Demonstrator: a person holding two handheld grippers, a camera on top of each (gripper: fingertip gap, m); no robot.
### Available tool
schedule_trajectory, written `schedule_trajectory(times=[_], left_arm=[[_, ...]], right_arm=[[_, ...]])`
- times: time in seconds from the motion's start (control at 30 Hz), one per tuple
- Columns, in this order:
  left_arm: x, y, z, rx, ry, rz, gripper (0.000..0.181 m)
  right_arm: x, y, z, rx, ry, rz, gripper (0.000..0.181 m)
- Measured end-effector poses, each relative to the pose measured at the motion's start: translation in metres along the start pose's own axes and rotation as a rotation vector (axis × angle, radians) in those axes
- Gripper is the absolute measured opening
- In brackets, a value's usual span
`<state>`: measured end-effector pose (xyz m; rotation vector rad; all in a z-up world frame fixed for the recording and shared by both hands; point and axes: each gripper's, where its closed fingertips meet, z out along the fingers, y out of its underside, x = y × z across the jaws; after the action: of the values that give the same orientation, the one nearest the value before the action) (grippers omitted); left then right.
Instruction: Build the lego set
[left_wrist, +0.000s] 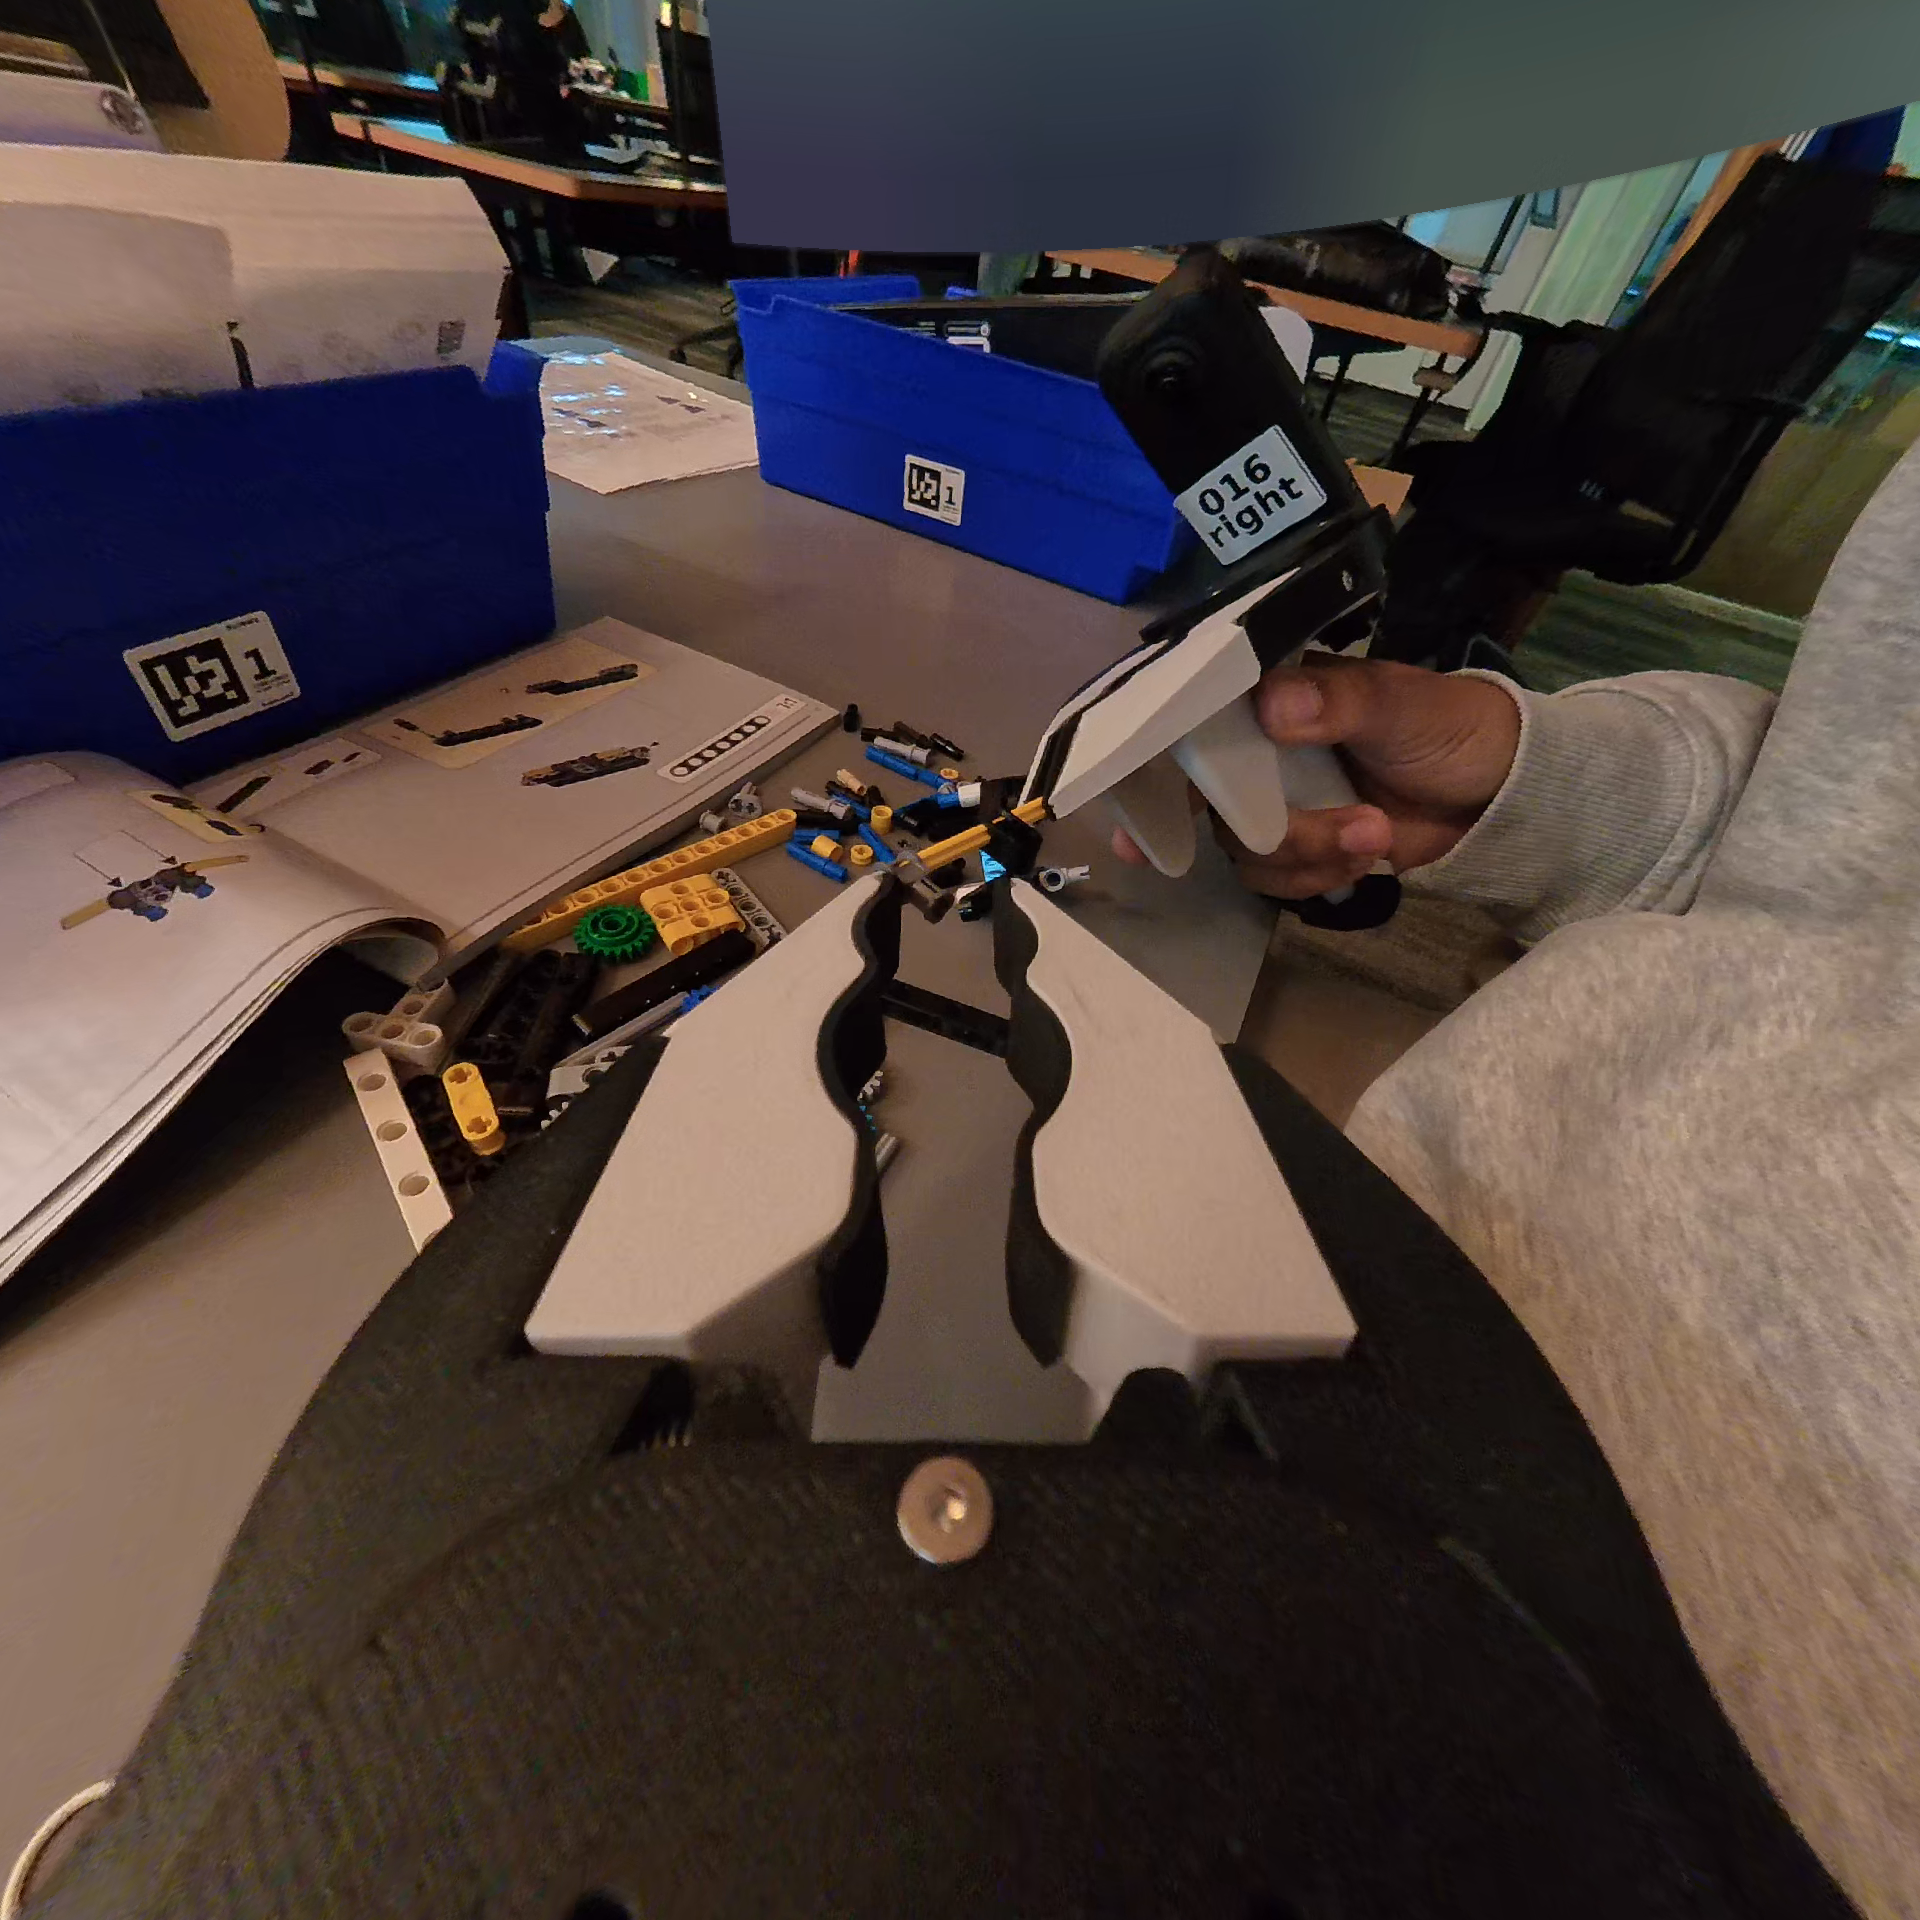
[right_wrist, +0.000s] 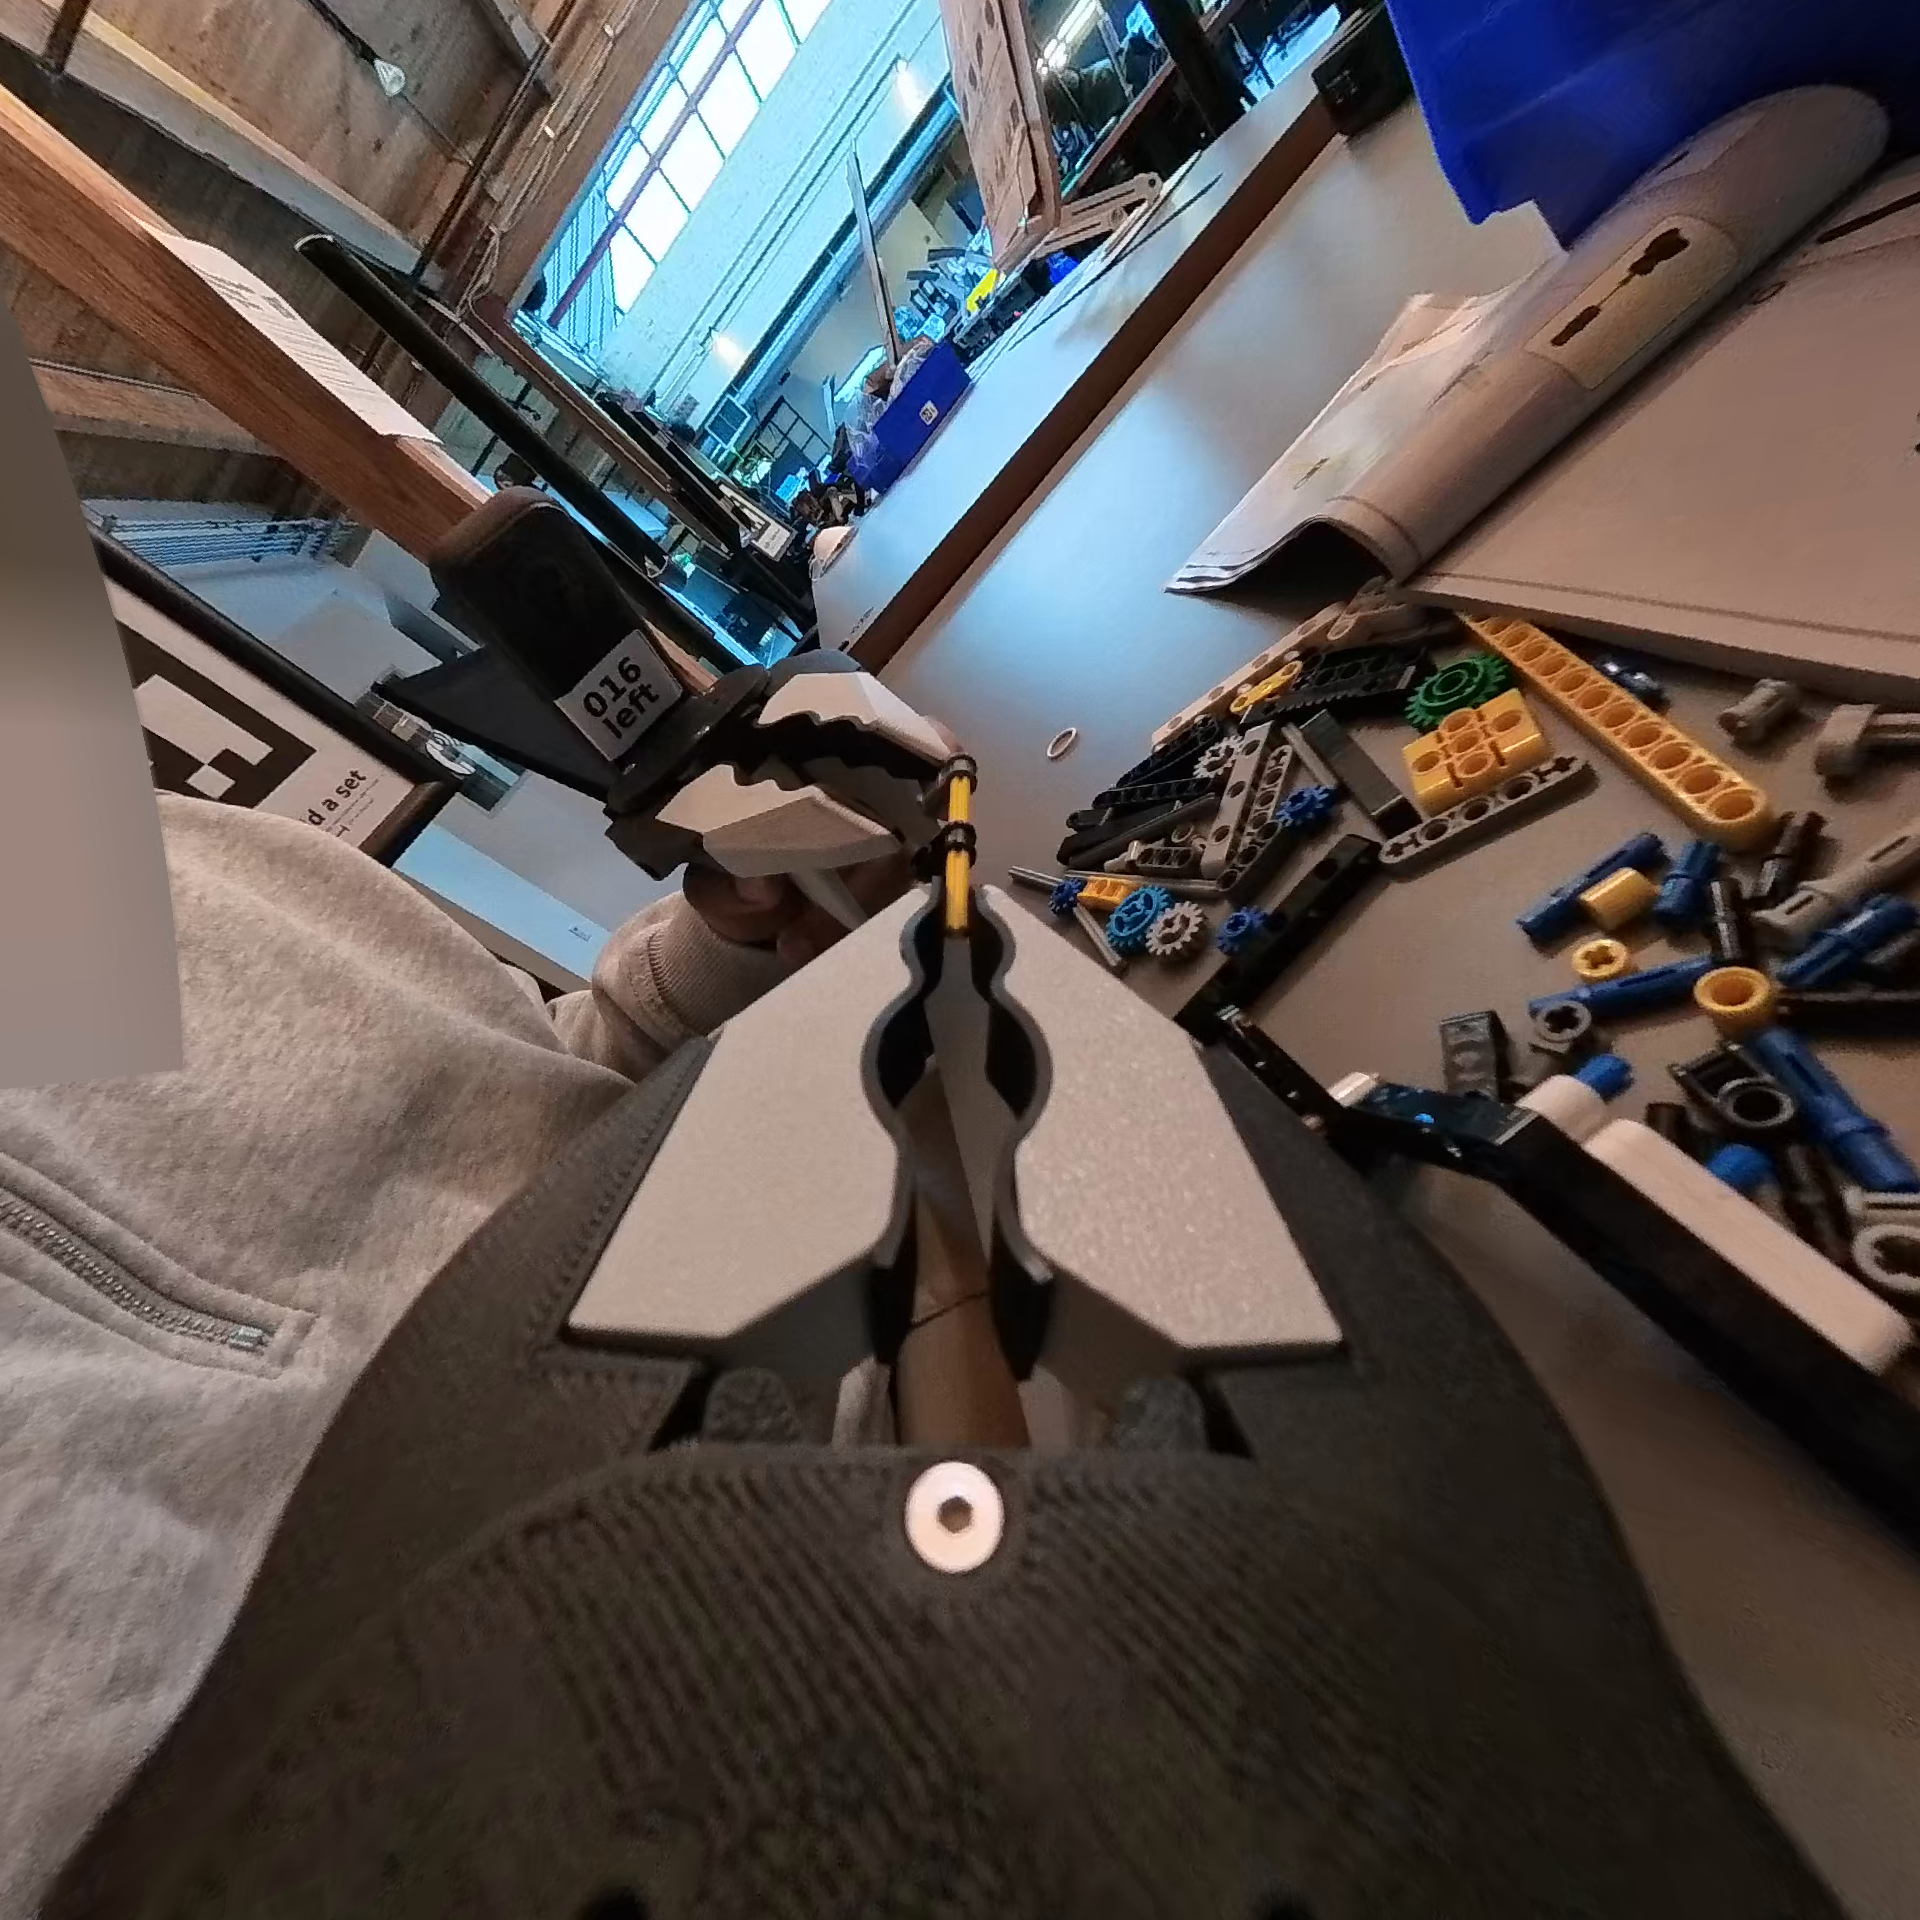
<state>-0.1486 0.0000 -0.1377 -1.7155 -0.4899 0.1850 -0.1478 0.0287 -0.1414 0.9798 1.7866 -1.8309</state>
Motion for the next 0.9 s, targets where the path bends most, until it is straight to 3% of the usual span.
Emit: schedule_trajectory(times=[0.27, 0.53, 0.9], left_arm=[[-0.004, 0.001, 0.001, -0.006, -0.022, -0.01, 0.017], [-0.019, 0.0, 0.0, 0.001, -0.085, -0.089, 0.034], [-0.013, 0.0, 0.007, -0.006, -0.116, -0.033, 0.053]], right_arm=[[0.001, -0.002, 0.0, 0.01, 0.006, -0.002, 0.002], [0.006, -0.004, -0.001, 0.017, 0.065, -0.055, 0.002], [0.005, -0.005, 0.006, 0.042, 0.12, -0.103, 0.002]])
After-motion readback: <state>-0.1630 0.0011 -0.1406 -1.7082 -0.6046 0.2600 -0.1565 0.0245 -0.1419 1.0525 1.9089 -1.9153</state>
